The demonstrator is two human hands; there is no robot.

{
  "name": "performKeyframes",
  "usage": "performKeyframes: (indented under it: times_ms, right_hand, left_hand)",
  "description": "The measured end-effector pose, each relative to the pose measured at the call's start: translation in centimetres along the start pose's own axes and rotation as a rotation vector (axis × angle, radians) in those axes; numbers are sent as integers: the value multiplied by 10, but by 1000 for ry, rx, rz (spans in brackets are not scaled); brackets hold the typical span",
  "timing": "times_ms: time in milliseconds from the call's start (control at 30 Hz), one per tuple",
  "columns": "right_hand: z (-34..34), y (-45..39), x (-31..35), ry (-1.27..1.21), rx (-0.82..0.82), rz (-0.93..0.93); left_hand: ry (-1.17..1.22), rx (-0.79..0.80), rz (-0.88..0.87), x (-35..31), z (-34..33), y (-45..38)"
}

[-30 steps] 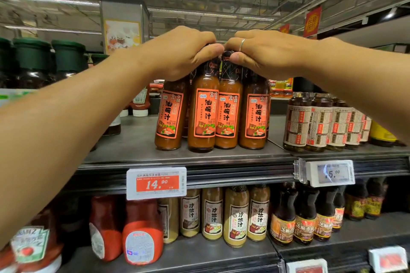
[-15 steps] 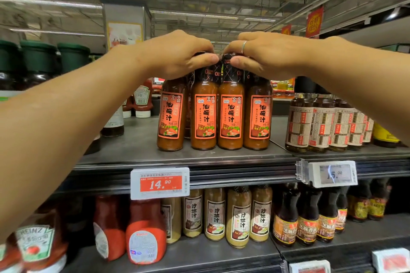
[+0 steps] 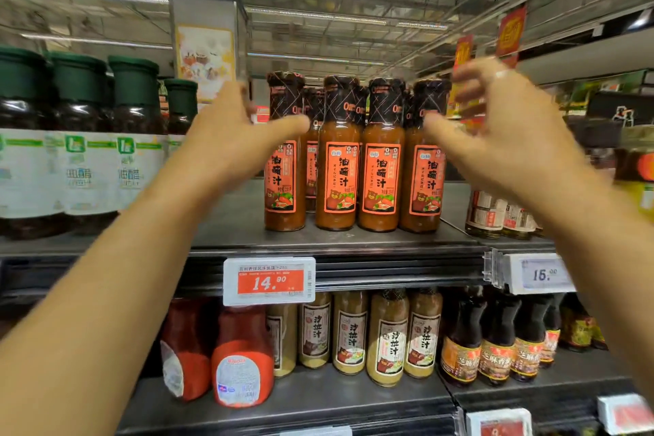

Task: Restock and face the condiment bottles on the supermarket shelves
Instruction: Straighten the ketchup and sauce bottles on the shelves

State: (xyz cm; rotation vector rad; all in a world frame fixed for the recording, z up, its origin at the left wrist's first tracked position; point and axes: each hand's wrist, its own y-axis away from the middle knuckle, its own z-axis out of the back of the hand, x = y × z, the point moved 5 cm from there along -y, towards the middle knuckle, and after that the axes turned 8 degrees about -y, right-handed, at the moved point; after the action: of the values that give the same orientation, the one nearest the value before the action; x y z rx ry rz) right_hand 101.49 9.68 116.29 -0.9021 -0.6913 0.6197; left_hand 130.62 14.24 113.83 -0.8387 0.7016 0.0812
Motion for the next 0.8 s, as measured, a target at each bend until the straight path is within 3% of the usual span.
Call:
performKeyframes:
  times_ms: [100, 200, 400, 800]
  right_hand:
    - [-23, 39, -20, -51, 21, -249]
    - [-48, 60, -32, -92, 141, -371]
    - [-63, 60, -39, -83, 213, -445]
    - [-60, 60, -34, -58, 203, -465]
  left_hand:
    - [34, 121, 104, 16, -22, 19]
    - [-20, 192, 111, 22, -35, 24]
    - [-13, 220, 148, 28, -39, 21]
    - [-20, 253, 85, 23, -47, 22]
